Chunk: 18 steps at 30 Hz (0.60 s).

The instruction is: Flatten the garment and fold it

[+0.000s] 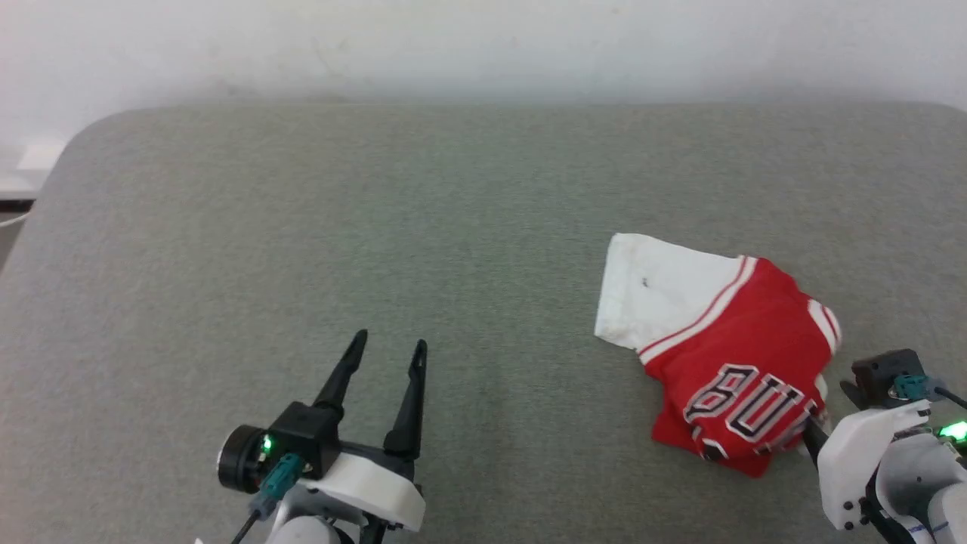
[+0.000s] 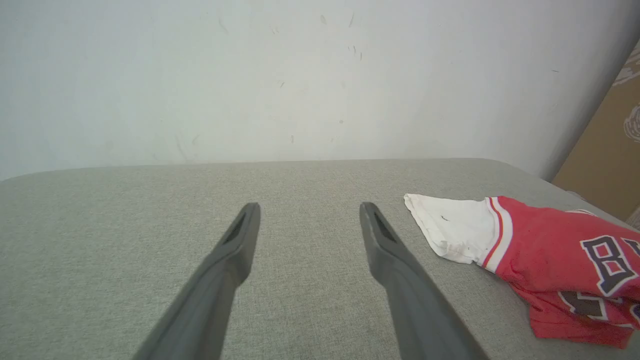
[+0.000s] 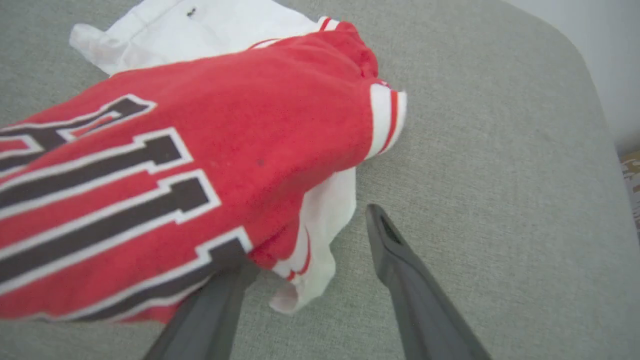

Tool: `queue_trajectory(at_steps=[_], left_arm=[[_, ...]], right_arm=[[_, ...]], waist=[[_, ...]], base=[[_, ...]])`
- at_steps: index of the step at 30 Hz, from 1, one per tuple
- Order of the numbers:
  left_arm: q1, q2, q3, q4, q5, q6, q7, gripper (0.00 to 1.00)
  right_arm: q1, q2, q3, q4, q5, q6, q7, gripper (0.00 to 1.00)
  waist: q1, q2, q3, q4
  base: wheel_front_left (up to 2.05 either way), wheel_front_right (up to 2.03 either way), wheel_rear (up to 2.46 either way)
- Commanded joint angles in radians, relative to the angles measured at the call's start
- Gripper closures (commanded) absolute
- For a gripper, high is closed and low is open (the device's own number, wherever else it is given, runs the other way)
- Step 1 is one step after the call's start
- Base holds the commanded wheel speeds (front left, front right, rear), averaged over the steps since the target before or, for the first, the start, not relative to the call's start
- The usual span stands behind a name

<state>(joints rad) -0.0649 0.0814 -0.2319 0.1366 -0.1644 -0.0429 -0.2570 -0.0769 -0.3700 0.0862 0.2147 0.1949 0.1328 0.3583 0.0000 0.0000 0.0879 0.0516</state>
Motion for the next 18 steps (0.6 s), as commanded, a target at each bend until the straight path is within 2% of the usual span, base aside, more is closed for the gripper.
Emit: queue_trajectory(at_steps=[1,7,12,16,18], left_arm=[[-0.023,-0.004,-0.011,0.019,0.006,-0.013,-0.005,0.0],[-0.091,-0.01,-0.049,0.072,-0.011,-0.036,0.043,0.0],[-0.198,-0.014,-0.079,0.136,-0.029,-0.048,0.181,0.0],[-0.307,-0.019,-0.115,0.207,-0.031,-0.055,0.316,0.0],[-0.356,-0.022,-0.134,0.256,-0.052,-0.06,0.388,0.0]], right_arm=[[0.003,0.008,-0.001,-0.026,0.007,-0.002,-0.029,0.0],[0.043,0.023,-0.008,-0.136,0.031,-0.002,-0.065,0.0],[0.076,0.036,-0.031,-0.26,0.029,-0.002,-0.086,0.0],[0.075,0.104,-0.104,-0.316,0.023,-0.002,-0.112,0.0],[0.072,0.114,-0.11,-0.329,-0.004,-0.002,-0.127,0.0]], waist=[[0.0,0.0,0.001,-0.078],[0.0,0.0,0.026,-0.131],[0.0,0.0,0.067,-0.194],[0.0,0.0,0.105,-0.245],[0.0,0.0,0.12,-0.263]], base=[[0.0,0.0,0.0],[0.0,0.0,0.0],[0.0,0.0,0.0],[0.0,0.0,0.0],[0.0,0.0,0.0]])
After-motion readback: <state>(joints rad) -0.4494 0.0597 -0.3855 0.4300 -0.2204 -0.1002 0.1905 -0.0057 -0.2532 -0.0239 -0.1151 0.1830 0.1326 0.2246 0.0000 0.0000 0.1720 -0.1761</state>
